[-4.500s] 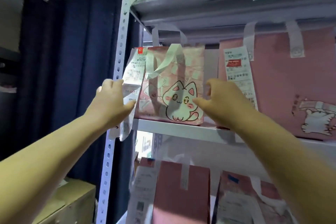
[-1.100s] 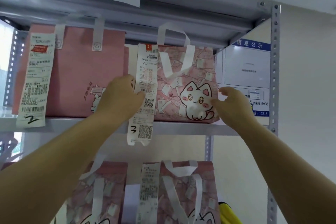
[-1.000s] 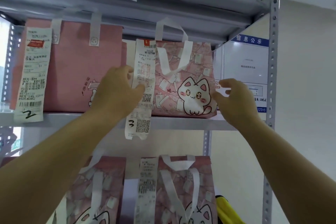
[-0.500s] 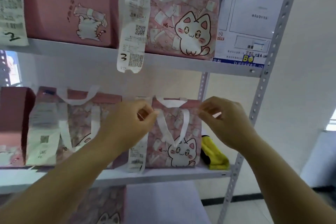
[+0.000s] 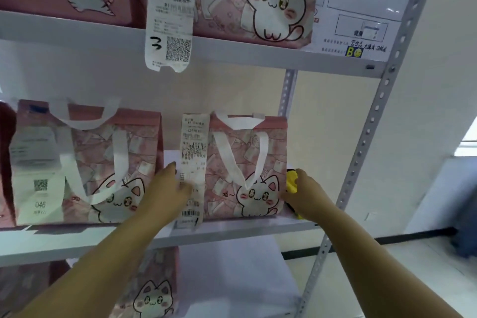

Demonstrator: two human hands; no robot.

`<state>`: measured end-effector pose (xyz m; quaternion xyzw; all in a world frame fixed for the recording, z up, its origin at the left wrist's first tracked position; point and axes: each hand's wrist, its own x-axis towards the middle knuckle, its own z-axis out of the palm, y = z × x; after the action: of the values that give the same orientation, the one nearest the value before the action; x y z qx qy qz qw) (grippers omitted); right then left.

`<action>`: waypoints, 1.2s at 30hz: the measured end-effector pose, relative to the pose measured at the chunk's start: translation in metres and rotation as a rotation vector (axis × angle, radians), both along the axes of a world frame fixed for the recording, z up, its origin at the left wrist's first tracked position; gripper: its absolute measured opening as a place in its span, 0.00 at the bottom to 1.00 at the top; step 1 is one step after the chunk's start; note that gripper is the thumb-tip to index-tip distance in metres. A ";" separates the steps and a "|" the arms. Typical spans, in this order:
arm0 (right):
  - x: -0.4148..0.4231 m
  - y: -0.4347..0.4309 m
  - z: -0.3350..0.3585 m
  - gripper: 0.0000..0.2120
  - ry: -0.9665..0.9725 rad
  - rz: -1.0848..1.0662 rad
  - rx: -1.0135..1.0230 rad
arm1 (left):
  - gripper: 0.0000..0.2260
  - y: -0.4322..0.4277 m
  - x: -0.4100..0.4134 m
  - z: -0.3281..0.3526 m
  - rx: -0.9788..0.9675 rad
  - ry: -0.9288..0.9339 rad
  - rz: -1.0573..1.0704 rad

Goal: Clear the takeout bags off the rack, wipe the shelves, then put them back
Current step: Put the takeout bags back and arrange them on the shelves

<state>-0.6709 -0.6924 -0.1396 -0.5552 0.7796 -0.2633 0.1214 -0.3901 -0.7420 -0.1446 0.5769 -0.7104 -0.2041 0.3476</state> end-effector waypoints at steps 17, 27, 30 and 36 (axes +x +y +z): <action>0.007 0.027 -0.016 0.10 -0.110 -0.058 -0.277 | 0.08 0.027 0.010 -0.009 -0.125 0.131 -0.092; 0.035 0.135 -0.023 0.04 -0.041 0.024 -0.452 | 0.07 0.128 0.050 -0.015 -0.184 0.169 -0.137; 0.057 0.160 -0.022 0.07 -0.052 0.079 -0.547 | 0.08 0.158 0.073 -0.014 -0.227 0.196 -0.118; 0.117 0.184 0.007 0.06 -0.076 0.203 -0.846 | 0.05 0.209 0.129 0.010 -0.424 0.316 -0.058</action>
<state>-0.5538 -0.5086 -0.1327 -0.6196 0.5397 -0.5665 -0.0628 -0.2612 -0.5334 -0.1345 0.4317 -0.6904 -0.1480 0.5612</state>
